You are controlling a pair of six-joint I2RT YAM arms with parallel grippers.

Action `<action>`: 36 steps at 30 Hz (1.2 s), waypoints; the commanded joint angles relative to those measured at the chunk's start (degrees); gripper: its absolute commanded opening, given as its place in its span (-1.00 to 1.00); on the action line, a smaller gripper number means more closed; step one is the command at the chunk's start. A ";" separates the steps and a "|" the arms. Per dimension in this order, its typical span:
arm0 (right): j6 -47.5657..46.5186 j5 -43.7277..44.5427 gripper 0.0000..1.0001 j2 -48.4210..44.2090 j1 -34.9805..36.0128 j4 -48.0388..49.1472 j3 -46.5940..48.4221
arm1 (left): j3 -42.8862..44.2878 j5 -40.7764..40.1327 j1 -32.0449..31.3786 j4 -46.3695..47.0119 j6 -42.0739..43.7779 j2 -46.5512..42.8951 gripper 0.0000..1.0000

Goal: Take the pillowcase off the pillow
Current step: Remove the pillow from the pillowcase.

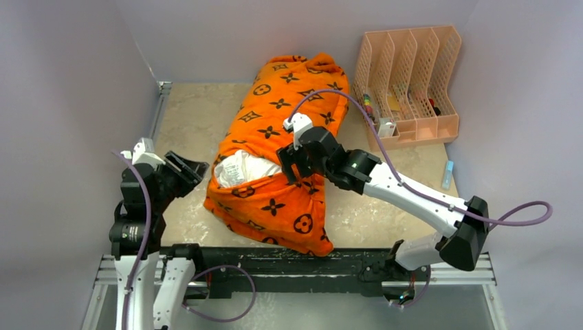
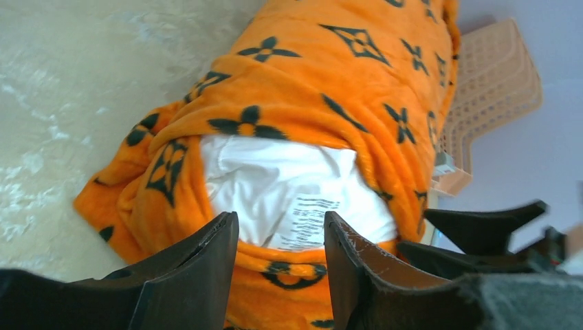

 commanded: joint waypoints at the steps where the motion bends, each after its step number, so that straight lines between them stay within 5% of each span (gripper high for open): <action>1: 1.29 -5.27 0.67 0.60 0.36 1.50 -2.11 | 3.42 8.42 -0.20 4.63 6.59 2.80 -0.03; 7: 2.11 -2.02 0.48 2.56 -1.18 1.77 -3.43 | 4.91 14.74 -0.20 5.88 11.75 7.23 -0.03; 9: 3.94 -1.87 -0.05 2.80 -3.70 2.42 -3.73 | 4.62 15.16 -0.31 5.31 13.07 10.09 -0.03; 10: 4.47 -2.19 -0.12 2.59 -4.93 2.93 -3.82 | 5.10 14.63 -0.60 4.83 13.79 11.12 -0.03; 12: 4.66 -3.11 -0.74 2.32 -6.54 3.06 -3.09 | 5.82 14.11 -1.98 7.67 12.31 12.05 -0.03; 13: 4.76 -3.70 -0.84 2.02 -7.04 3.75 -3.24 | 5.84 14.13 -3.67 10.38 10.61 12.52 -0.03; 16: 5.57 -8.19 -0.92 1.50 -8.40 5.70 -3.75 | 9.69 5.23 -18.82 12.74 8.73 18.35 -0.06; 20: 8.58 -11.72 -1.00 0.55 -10.79 7.37 -5.25 | 15.80 -19.46 -50.42 15.13 7.66 26.87 -0.05; 22: 11.81 -15.11 -1.00 -0.60 -13.58 9.44 -7.36 | 19.66 -27.00 -57.65 9.94 8.95 33.85 -0.02; 28: 19.34 -23.64 -1.00 -4.66 -17.31 19.04 -14.97 | 20.58 -37.76 -60.23 8.40 8.89 38.25 0.07; 36: 20.51 -24.80 -1.00 -5.93 -18.11 21.75 -17.04 | 20.24 -36.42 -60.15 5.83 11.79 43.93 0.19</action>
